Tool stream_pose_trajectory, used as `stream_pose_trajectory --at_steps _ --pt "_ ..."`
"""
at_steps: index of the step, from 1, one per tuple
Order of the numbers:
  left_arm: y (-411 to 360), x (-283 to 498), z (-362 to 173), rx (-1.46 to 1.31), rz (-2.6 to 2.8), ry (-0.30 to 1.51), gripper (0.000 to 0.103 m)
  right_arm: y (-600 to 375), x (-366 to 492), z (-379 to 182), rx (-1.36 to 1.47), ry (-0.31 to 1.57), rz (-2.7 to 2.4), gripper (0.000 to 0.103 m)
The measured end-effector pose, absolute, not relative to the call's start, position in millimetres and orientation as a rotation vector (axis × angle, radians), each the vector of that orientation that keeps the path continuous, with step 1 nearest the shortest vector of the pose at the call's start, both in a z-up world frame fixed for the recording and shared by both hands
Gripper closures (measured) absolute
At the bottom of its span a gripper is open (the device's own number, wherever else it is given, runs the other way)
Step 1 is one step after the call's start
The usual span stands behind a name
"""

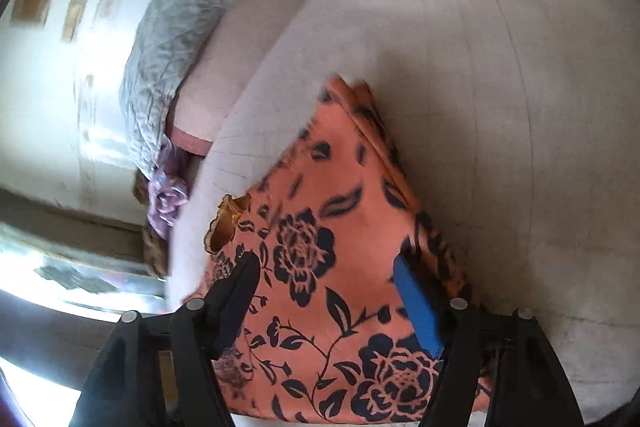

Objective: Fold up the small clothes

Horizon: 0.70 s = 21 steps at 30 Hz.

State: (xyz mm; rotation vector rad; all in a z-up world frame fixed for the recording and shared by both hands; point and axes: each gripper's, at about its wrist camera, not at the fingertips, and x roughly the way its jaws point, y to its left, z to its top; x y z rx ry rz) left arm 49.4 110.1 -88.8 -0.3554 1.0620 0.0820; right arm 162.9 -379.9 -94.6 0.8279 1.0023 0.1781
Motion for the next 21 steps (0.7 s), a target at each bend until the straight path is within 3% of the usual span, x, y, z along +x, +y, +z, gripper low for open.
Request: stream_pose_trajectory --at_steps 2,5,10,16,21 --pt "111 55 -67 -0.357 0.059 0.988 0.053 -368 170 -85 0.788 1.004 0.247 0.029" --pt "117 75 -56 -0.358 0.053 0.935 0.043 -360 192 -90 0.752 1.036 0.248 0.029" --pt "157 124 -104 -0.387 0.205 1.112 0.048 -364 212 -112 0.773 1.121 0.194 0.028" --pt "161 135 -83 -0.394 0.145 1.013 0.049 -357 233 -96 0.681 1.101 0.200 0.028" --pt "159 170 -99 -0.344 0.158 1.053 0.049 -359 247 -91 0.714 1.089 0.198 0.026"
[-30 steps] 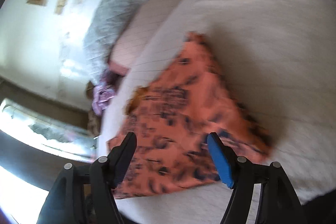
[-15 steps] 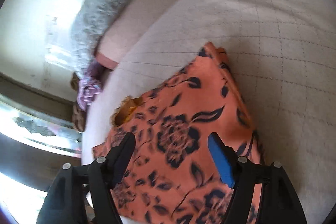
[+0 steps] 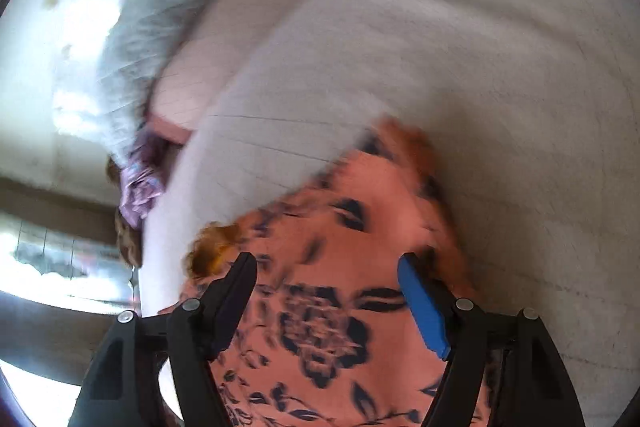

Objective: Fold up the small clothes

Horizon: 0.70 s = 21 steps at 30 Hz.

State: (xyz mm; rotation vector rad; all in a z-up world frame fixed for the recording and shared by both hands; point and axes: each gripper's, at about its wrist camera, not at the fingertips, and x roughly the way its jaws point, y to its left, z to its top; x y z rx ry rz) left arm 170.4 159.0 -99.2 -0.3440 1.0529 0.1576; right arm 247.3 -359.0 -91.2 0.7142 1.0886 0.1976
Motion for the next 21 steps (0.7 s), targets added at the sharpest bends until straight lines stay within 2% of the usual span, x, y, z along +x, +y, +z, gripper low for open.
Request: stream_pose_trajectory --at_steps 2,5,10,14,16,18,21 --pt "163 184 -111 -0.343 0.189 1.081 0.048 -352 256 -88 0.661 1.075 0.216 0.026" --pt "167 196 -111 -0.338 0.205 1.063 0.047 -370 273 -117 0.684 1.129 0.116 0.029" --pt "179 187 -97 -0.355 0.238 1.026 0.047 -371 253 -90 0.662 1.041 0.136 0.027" --pt "158 152 -72 -0.292 0.217 0.943 0.046 -379 193 -75 0.708 1.018 0.128 0.027" --pt "140 133 -64 -0.279 0.183 0.919 0.041 -385 143 -66 0.739 0.969 0.131 0.026" --pt "116 115 -61 -0.260 0.145 0.897 0.036 -387 107 -70 0.785 0.958 0.123 0.026" --pt "82 86 -62 -0.214 0.074 0.899 0.035 -389 65 -93 0.888 0.964 0.090 0.024"
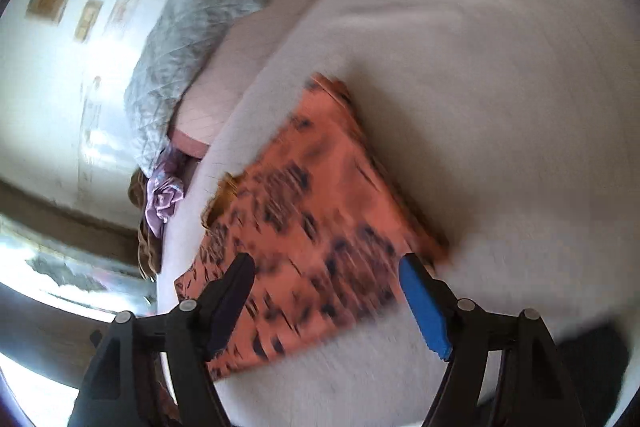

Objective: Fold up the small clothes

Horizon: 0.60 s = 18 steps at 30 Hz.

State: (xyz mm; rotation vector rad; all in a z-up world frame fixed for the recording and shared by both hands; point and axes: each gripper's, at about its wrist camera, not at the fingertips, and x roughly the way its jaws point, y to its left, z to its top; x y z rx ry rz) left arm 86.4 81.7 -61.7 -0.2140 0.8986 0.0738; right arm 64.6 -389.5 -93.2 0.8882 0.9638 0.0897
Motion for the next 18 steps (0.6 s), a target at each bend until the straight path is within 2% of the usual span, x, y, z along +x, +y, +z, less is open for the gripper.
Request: stream_pose_trajectory --at_steps 3,8,12,14,18 --pt "50 84 -71 -0.187 0.021 0.937 0.035 -389 58 -119 0.989 0.976 0.081 0.024" --pt "15 86 -75 -0.156 0.005 0.966 0.035 -393 73 -128 1.068 0.898 0.059 0.024" --pt "3 85 -70 -0.127 0.007 0.964 0.035 -392 84 -122 1.055 0.871 0.043 0.026" --pt "-1 86 -69 -0.121 0.012 0.964 0.035 -389 87 -122 1.023 0.876 0.035 0.031" --pt "-3 86 -70 -0.116 0.019 0.970 0.035 -388 87 -121 1.002 0.872 0.035 0.031"
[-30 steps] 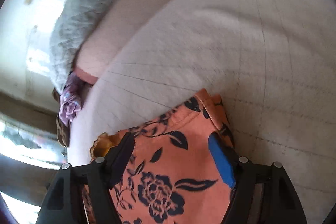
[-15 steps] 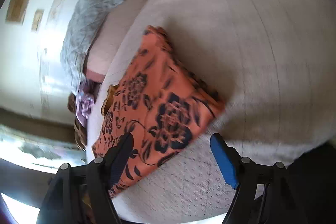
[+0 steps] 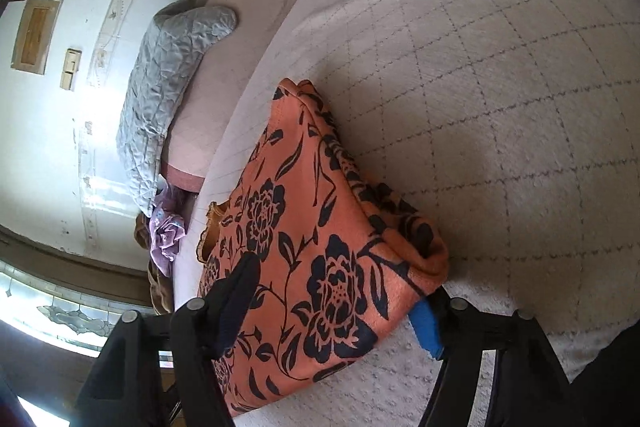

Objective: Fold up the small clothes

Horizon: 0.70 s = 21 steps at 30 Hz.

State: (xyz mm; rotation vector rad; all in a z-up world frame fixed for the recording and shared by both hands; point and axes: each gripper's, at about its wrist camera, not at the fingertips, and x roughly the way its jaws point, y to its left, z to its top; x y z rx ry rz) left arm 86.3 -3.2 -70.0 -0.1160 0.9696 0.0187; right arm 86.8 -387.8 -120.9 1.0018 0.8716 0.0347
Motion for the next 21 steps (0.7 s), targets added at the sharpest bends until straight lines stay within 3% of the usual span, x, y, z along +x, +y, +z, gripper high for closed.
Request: stream_pose_trajectory --at_steps 11,12,13,14,15,18,21 --pt "-15 106 -92 -0.083 0.011 1.009 0.033 -380 93 -120 0.889 0.880 0.057 0.033" --pt "-17 109 -98 -0.064 0.014 1.030 0.032 -379 93 -120 0.879 0.881 0.054 0.036" --pt "-20 110 -101 -0.038 0.020 1.037 0.032 -378 95 -119 0.864 0.886 0.047 0.048" --pt "-22 107 -97 -0.026 0.022 1.015 0.032 -377 97 -120 0.843 0.904 0.034 0.067" --pt "-25 102 -87 -0.020 0.011 0.973 0.032 -378 99 -121 0.829 0.925 0.019 0.072" --pt "-36 94 -71 0.029 -0.023 0.880 0.028 -379 100 -120 0.811 0.936 0.018 0.072" --pt "-39 111 -104 0.043 -0.013 1.022 0.026 -377 101 -120 0.793 0.929 0.012 0.069"
